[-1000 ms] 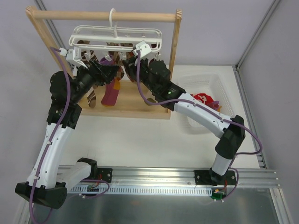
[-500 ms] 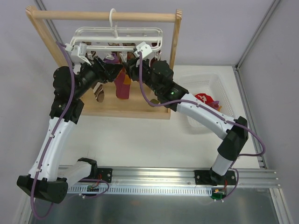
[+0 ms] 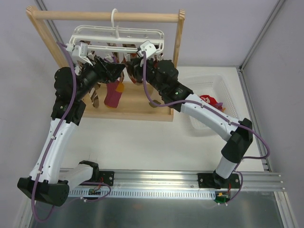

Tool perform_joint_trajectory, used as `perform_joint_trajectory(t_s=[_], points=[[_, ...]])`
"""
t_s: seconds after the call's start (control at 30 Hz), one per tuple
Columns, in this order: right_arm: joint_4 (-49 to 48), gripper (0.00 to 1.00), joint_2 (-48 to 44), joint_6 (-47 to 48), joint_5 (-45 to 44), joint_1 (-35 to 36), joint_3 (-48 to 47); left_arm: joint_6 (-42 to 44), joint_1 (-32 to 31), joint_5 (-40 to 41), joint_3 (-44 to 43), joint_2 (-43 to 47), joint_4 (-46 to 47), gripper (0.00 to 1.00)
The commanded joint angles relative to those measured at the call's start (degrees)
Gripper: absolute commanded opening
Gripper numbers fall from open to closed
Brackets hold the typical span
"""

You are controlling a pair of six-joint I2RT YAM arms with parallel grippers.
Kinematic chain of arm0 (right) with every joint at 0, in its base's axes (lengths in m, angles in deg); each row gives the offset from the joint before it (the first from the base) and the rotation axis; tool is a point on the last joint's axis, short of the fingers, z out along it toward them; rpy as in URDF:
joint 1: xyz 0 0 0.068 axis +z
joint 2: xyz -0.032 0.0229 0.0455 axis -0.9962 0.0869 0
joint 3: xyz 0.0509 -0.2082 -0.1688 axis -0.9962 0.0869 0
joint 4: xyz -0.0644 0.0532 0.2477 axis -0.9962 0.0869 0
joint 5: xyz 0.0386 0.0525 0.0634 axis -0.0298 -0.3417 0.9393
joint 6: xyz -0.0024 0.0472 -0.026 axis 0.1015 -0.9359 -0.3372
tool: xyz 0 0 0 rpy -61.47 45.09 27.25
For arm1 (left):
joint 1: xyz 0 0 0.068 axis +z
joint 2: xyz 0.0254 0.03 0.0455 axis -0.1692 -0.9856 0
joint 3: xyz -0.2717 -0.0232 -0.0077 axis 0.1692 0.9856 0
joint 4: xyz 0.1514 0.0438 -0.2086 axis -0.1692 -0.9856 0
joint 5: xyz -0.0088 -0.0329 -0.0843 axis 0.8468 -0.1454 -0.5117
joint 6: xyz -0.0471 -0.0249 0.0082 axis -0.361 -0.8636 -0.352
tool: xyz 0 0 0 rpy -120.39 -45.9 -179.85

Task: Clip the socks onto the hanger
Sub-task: Open the clamp at the hanger.

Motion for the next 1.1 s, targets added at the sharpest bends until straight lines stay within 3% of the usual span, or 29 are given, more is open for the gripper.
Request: perform_joint_trajectory(t_s=[0.0,0.23,0.47,1.07], points=[[-4.1,0.25,-0.8,-0.7,1.0,-0.6,-2.0,1.1,0.7,1.7,-1.2,1.6,3.3,0.63],[-6.6,0.13,-2.1,-6.7,9.4,-3.1,-0.4,1.2,0.8,1.6,-1.6,1.5,3.3,0.63],[-3.4,0.12,-2.2,-8.4,16.8,-4.2,-1.6,0.5,0.8,-2.0,-4.1,-1.1,3.4,0.62],[0.4,0.12,-5.7,-10.3,21.4,-4.3,0.5,5.1,0.8,-3.3,-6.6,-5.6,3.4,0.64]])
